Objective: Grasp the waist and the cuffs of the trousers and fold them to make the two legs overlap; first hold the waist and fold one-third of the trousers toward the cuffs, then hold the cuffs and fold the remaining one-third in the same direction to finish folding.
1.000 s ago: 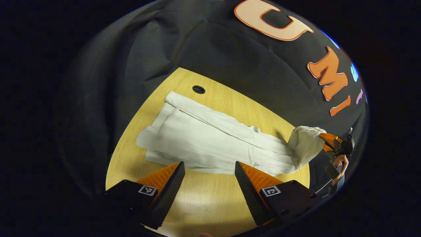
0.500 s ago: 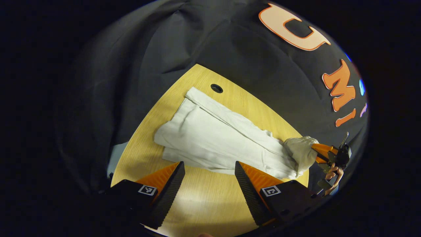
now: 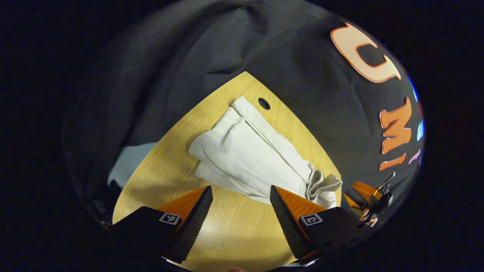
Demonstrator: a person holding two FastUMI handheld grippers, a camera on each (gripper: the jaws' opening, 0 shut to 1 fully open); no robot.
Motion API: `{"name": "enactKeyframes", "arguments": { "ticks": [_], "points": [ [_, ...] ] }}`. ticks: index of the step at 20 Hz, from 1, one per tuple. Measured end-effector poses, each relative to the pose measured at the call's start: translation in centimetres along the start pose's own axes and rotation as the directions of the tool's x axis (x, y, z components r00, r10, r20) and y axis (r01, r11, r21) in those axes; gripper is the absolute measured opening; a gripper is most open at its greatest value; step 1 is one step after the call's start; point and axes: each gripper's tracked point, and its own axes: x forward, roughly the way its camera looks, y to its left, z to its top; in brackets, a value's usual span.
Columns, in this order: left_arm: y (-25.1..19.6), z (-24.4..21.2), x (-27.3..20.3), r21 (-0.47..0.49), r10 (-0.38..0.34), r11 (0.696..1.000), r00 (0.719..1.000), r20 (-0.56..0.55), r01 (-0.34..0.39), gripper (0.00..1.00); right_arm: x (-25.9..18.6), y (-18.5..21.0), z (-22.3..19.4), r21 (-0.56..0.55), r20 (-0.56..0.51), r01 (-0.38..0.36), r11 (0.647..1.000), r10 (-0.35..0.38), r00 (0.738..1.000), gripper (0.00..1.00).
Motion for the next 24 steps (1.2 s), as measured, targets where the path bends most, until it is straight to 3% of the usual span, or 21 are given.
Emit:
{"name": "enactKeyframes", "arguments": {
  "ticks": [6,10,14,18,20,23,24],
  "points": [
    [1.8,0.4,2.4,-0.139,-0.008,0.99,1.0,0.018,0.011,0.99,-0.8,-0.9,0.8,-0.023,0.025,0.014,1.0,-0.014,1.0,0.7],
    [2.7,1.7,4.3,-0.24,-0.022,0.97,0.998,0.065,0.037,0.99,-2.0,-1.9,1.7,-0.033,0.041,0.041,0.999,-0.039,0.998,0.86],
    [2.0,2.9,5.4,-0.291,-0.055,0.953,0.995,0.089,0.078,0.97,-3.3,-2.9,2.3,-0.021,0.059,0.058,0.998,-0.057,0.997,0.9],
    [0.9,3.4,7.7,-0.265,-0.058,0.961,0.995,0.082,0.078,0.91,-4.6,-4.2,2.6,-0.001,0.077,0.078,0.997,-0.078,0.994,0.9],
    [1.0,3.0,9.0,-0.253,-0.027,0.967,0.997,0.068,0.043,0.75,-5.3,-4.9,2.7,0.008,0.087,0.089,0.996,-0.09,0.992,0.9],
    [1.2,2.7,9.7,-0.257,0.025,0.966,0.998,0.057,-0.01,0.09,-6.5,-6.3,2.8,0.008,0.097,0.111,0.994,-0.112,0.989,0.91],
    [0.9,2.5,9.3,-0.244,0.03,0.97,0.998,0.057,-0.015,0.14,-6.9,-6.8,2.8,0.003,0.098,0.118,0.993,-0.118,0.988,0.9]
  ]
}}
